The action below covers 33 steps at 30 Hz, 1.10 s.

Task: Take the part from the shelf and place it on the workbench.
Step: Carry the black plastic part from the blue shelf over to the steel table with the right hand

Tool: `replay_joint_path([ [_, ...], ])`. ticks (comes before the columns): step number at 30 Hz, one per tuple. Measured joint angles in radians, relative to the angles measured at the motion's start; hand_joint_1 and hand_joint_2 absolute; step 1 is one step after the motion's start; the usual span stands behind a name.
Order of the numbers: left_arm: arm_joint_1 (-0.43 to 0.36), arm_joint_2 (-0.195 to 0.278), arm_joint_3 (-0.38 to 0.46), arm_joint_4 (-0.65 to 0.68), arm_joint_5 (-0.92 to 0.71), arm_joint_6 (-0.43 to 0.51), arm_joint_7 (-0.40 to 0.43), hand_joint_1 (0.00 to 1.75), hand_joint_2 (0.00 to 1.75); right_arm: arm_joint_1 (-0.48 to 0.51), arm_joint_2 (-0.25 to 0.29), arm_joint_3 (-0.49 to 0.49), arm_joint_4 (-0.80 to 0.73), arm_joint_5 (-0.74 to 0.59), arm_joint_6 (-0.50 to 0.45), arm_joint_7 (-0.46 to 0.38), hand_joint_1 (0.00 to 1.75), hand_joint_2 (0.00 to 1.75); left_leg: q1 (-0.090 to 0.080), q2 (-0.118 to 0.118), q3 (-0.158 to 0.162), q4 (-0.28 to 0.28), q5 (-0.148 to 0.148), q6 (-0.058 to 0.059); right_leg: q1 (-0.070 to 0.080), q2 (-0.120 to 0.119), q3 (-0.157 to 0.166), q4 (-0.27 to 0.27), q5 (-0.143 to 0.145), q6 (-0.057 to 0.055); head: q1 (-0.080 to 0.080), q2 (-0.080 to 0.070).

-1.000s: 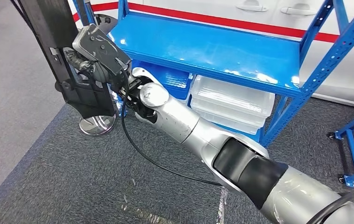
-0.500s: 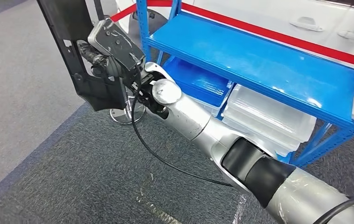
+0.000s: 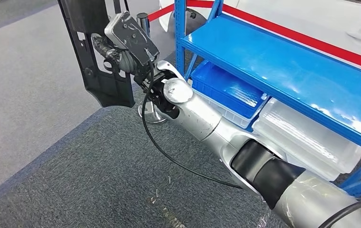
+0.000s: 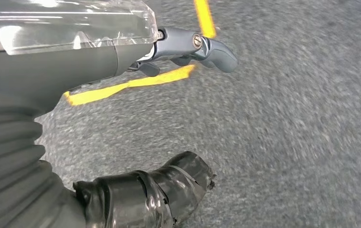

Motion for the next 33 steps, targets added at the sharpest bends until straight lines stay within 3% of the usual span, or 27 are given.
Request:
replay_joint_path([
  [1,0.0,0.0,0.0,0.0,0.0,0.0,0.001,0.0,1.75,0.001,-0.003,-0.001,-0.002,-0.001,-0.003,0.0,1.75,1.75,0.001,0.004,-0.011,0.02,0.0,0.0,0.001,-0.014,0.0,0.0,-0.002,0.0,0.0,0.0],
  [2,0.001,0.0,0.0,0.0,0.0,0.0,0.001,0.0,1.75,0.001,-0.006,-0.003,-0.005,-0.002,-0.005,0.001,1.75,1.75,0.001,0.006,-0.001,0.002,0.017,0.002,0.003,-0.029,0.001,0.001,-0.004,0.0,0.0,0.0],
  [3,0.001,0.0,0.0,0.0,-0.001,0.0,0.002,0.0,1.75,0.002,-0.009,-0.006,-0.008,-0.002,-0.005,0.001,1.75,1.75,-0.001,0.014,0.028,-0.051,0.046,0.006,0.004,-0.043,0.004,0.001,-0.006,0.001,0.0,0.0],
  [5,-0.001,0.001,0.0,0.0,-0.001,0.0,0.002,0.0,1.75,0.0,-0.014,-0.012,-0.017,-0.003,-0.006,0.001,1.75,1.75,-0.012,0.063,0.103,-0.184,0.092,0.022,0.009,-0.069,0.01,0.0,-0.011,0.005,0.0,0.0],
  [7,-0.004,0.002,0.0,0.0,-0.002,0.001,0.002,0.0,1.75,-0.003,-0.019,-0.02,-0.024,-0.005,-0.007,0.001,1.75,1.75,-0.025,0.094,0.137,-0.248,0.102,0.038,0.013,-0.092,0.015,-0.004,-0.015,0.014,0.001,0.0],
  [10,-0.003,0.003,0.0,0.0,-0.002,0.002,0.002,0.0,1.75,-0.004,-0.027,-0.026,-0.032,-0.008,-0.014,0.004,1.75,1.75,-0.026,0.059,0.143,-0.262,0.106,0.052,0.015,-0.119,0.026,-0.011,-0.022,0.031,0.002,0.0],
  [12,-0.001,0.003,0.0,0.0,-0.002,0.003,0.002,0.0,1.75,-0.007,-0.035,-0.034,-0.04,-0.008,-0.021,0.008,1.75,1.75,-0.019,0.033,0.155,-0.277,0.113,0.062,0.011,-0.067,0.012,0.03,-0.049,0.039,0.004,0.0],
  [14,-0.003,0.002,0.0,0.0,-0.003,0.003,0.001,0.0,1.75,-0.012,-0.044,-0.045,-0.046,-0.008,-0.023,0.011,1.75,1.75,-0.017,0.006,0.159,-0.281,0.116,0.07,0.008,0.004,-0.048,0.15,-0.102,0.043,0.006,0.0],
  [16,-0.006,0.001,0.0,0.0,-0.005,0.003,0.001,0.0,1.75,-0.012,-0.054,-0.05,-0.049,-0.008,-0.023,0.015,1.75,1.75,-0.017,-0.027,0.159,-0.278,0.114,0.073,0.008,0.022,-0.112,0.258,-0.128,0.046,0.007,0.0],
  [17,-0.006,0.001,0.0,0.0,-0.006,0.003,0.001,0.0,1.75,-0.01,-0.059,-0.051,-0.049,-0.008,-0.023,0.017,1.75,1.75,-0.017,-0.045,0.159,-0.274,0.112,0.074,0.007,0.024,-0.123,0.265,-0.115,0.048,0.007,0.0],
  [19,-0.005,0.001,0.0,0.0,-0.007,0.002,0.001,0.0,1.75,-0.01,-0.068,-0.055,-0.052,-0.008,-0.024,0.019,1.75,1.75,-0.014,-0.08,0.158,-0.263,0.107,0.07,0.001,0.039,-0.087,0.164,-0.042,0.049,0.008,0.0],
  [21,-0.004,0.001,0.0,0.0,-0.008,0.002,0.001,0.0,1.75,-0.014,-0.075,-0.062,-0.058,-0.007,-0.024,0.02,1.75,1.75,-0.013,-0.111,0.149,-0.249,0.1,0.06,-0.008,0.088,-0.036,0.044,0.004,0.049,0.006,0.0],
  [23,-0.006,0.001,0.0,0.0,-0.009,0.002,0.001,0.0,1.75,-0.018,-0.077,-0.068,-0.064,-0.007,-0.024,0.02,1.75,1.75,-0.009,-0.136,0.137,-0.243,0.1,0.047,-0.008,0.109,-0.018,0.005,0.004,0.045,0.005,0.0],
  [24,-0.006,0.001,0.001,0.0,-0.009,0.003,0.001,0.0,1.75,-0.019,-0.078,-0.069,-0.066,-0.006,-0.024,0.021,1.75,1.75,-0.005,-0.15,0.134,-0.245,0.103,0.04,-0.006,0.096,-0.014,0.001,0.006,0.04,0.005,0.0],
  [25,-0.003,0.001,0.001,0.0,-0.01,0.003,0.001,0.0,1.75,-0.02,-0.079,-0.069,-0.068,-0.006,-0.024,0.021,1.75,1.75,-0.003,-0.148,0.131,-0.245,0.104,0.034,-0.005,0.081,-0.01,-0.005,0.008,0.034,0.006,0.0],
  [26,-0.001,0.0,0.001,0.001,-0.01,0.002,0.001,0.0,1.75,-0.022,-0.08,-0.07,-0.07,-0.006,-0.024,0.022,1.75,1.75,-0.004,-0.128,0.125,-0.237,0.099,0.029,-0.005,0.066,-0.003,-0.012,0.01,0.027,0.004,0.0],
  [27,0.001,0.0,0.001,0.001,-0.011,0.002,0.001,0.0,1.75,-0.025,-0.081,-0.072,-0.072,-0.006,-0.025,0.022,1.75,1.75,-0.005,-0.094,0.112,-0.211,0.085,0.024,-0.006,0.051,0.003,-0.019,0.012,0.02,0.003,0.0],
  [29,-0.001,-0.001,0.001,0.001,-0.012,0.002,0.001,0.0,1.75,-0.033,-0.084,-0.076,-0.075,-0.005,-0.025,0.023,1.75,1.75,-0.004,-0.023,0.057,-0.104,0.035,0.016,-0.002,0.023,0.009,-0.024,0.011,0.012,0.0,0.0],
  [31,-0.004,-0.001,0.001,0.001,-0.013,0.002,0.001,0.0,1.75,-0.038,-0.087,-0.078,-0.076,-0.004,-0.026,0.026,1.75,1.75,0.001,-0.001,0.001,-0.002,0.004,0.009,0.0,-0.006,0.011,-0.023,0.008,0.009,0.0,0.0],
  [32,-0.004,-0.001,0.001,0.001,-0.014,0.002,0.002,0.0,1.75,-0.038,-0.088,-0.078,-0.077,-0.003,-0.027,0.029,1.75,1.75,0.003,0.001,-0.005,0.005,0.012,0.007,0.001,-0.02,0.011,-0.022,0.005,0.01,0.0,0.0],
  [33,-0.003,-0.001,0.001,0.001,-0.014,0.002,0.002,0.0,1.75,-0.038,-0.089,-0.078,-0.078,-0.003,-0.028,0.032,1.75,1.75,0.005,0.006,0.007,-0.022,0.034,0.006,0.001,-0.033,0.012,-0.02,0.002,0.011,-0.001,0.0],
])
